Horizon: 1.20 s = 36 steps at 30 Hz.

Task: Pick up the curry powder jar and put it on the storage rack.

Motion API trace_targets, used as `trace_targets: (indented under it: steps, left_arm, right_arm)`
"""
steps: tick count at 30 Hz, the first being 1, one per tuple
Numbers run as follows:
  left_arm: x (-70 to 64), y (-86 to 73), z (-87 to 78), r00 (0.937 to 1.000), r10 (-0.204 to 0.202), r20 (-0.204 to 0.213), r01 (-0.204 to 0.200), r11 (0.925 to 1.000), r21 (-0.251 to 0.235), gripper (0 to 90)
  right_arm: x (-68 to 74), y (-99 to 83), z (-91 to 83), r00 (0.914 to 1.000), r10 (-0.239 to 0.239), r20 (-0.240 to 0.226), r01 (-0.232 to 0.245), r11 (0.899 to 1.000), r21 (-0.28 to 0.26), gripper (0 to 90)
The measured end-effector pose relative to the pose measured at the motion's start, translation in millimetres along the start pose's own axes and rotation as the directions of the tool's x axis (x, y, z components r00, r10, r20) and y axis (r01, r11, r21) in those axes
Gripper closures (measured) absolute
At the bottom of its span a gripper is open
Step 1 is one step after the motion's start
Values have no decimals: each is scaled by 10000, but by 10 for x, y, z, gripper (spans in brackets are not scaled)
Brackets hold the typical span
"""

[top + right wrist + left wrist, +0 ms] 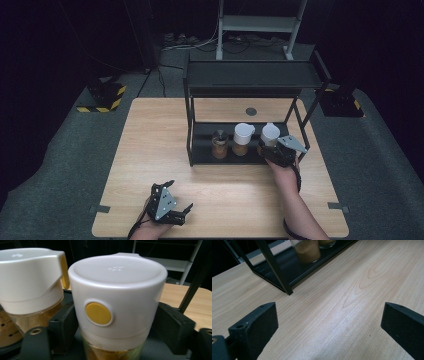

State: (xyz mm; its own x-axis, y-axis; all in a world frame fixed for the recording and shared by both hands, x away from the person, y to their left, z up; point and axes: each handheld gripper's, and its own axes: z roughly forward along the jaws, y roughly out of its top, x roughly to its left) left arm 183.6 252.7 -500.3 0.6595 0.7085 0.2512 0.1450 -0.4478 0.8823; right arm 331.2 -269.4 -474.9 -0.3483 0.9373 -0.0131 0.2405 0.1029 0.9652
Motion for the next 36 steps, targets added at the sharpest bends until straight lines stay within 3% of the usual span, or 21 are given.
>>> trace_targets:
  steps: [14, 18, 36]
  left_arm:
    - [2, 1, -1, 10000, 36, 20, -36, 10000, 4, 14]
    - [-1, 4, 1, 10000, 45, 21, -45, 10000, 22, 14]
    - [-14, 11, 6, 9999, 138, -10, -138, 9999, 53, 14]
  right_arm:
    - [-27, 1, -24, 9997, 226, -58, -225, 9997, 130, 158]
    - [-51, -1, -62, 9993, 287, -239, -287, 9996, 11, 42]
    - [-27, 87, -266, 9985, 133, -526, -142, 9998, -168, 0]
